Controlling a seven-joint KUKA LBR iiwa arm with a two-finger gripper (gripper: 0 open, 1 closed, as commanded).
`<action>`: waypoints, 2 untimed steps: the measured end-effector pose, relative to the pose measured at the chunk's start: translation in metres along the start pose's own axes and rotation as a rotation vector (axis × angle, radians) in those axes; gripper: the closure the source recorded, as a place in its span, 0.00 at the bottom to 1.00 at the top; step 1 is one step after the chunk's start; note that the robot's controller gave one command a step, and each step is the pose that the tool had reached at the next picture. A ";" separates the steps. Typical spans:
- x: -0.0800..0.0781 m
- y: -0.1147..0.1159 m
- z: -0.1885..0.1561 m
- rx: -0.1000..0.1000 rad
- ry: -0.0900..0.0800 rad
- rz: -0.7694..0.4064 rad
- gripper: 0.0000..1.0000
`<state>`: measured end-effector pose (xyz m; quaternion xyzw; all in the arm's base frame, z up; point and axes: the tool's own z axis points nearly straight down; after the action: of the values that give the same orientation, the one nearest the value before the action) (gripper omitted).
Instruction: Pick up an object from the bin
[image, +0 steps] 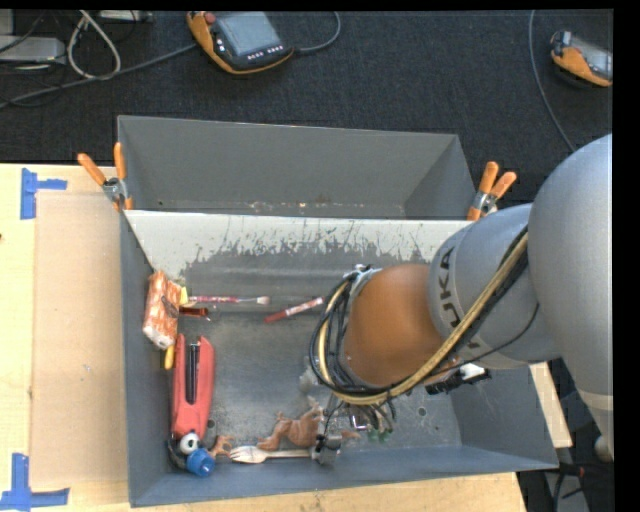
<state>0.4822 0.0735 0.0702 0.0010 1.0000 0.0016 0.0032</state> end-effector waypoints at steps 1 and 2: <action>0.007 0.008 -0.002 0.001 0.009 -0.233 1.00; 0.007 0.008 -0.002 0.001 0.009 -0.233 1.00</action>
Offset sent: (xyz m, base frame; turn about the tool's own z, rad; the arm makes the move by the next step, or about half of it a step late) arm 0.0000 0.0000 0.0000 0.0000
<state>0.4749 0.0818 0.0726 -0.1151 0.9934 0.0009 -0.0012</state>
